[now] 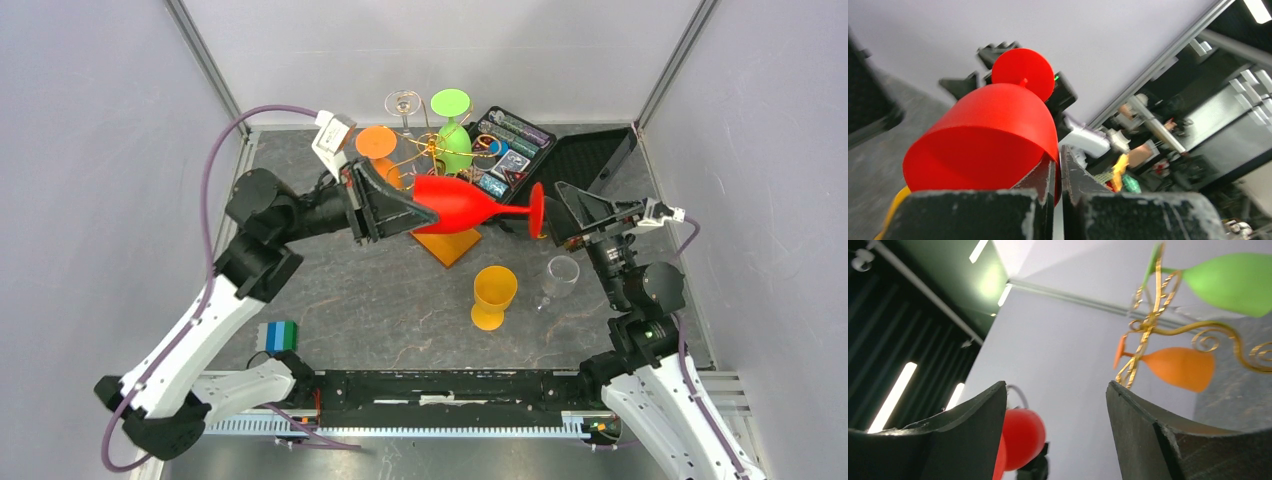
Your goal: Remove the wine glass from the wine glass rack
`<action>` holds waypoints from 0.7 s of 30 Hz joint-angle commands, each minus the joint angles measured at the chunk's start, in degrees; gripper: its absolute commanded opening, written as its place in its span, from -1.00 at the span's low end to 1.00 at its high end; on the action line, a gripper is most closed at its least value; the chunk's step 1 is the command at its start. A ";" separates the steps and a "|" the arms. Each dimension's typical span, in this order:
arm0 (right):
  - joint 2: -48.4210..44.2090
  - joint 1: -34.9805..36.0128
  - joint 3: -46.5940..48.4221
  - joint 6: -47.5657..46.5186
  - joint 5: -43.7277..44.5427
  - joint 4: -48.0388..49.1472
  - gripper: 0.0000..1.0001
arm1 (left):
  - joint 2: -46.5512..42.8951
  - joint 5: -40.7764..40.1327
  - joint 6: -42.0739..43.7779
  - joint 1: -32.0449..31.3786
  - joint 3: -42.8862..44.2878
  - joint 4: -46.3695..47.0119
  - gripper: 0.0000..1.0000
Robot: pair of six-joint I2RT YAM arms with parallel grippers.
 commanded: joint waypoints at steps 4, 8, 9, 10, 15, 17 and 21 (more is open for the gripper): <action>-9.34 -0.14 2.01 -11.70 16.54 -18.36 0.54 | -6.21 -2.01 34.30 -0.24 6.32 -46.16 -0.96; -12.59 -0.14 5.93 -17.72 26.08 -25.31 0.51 | -7.22 -2.47 40.96 -0.25 5.17 -56.92 -0.96; -12.93 -0.14 6.95 -18.76 28.03 -26.29 0.51 | -7.34 -2.84 42.02 -0.37 4.91 -58.26 -0.95; -13.52 -0.14 7.54 -19.56 29.54 -27.27 0.51 | -7.29 -3.87 43.30 -0.33 4.87 -59.95 -0.96; -14.62 -0.14 7.52 -20.30 31.42 -28.25 0.49 | -4.52 -12.48 48.93 -0.87 6.36 -68.05 -0.96; -14.13 -0.12 7.03 -20.14 30.76 -28.29 0.48 | -2.58 -15.91 49.15 -1.80 6.59 -69.40 -0.96; -13.21 -0.10 6.19 -19.26 29.28 -28.07 0.47 | 2.30 -24.67 46.80 -8.10 6.24 -69.65 -0.95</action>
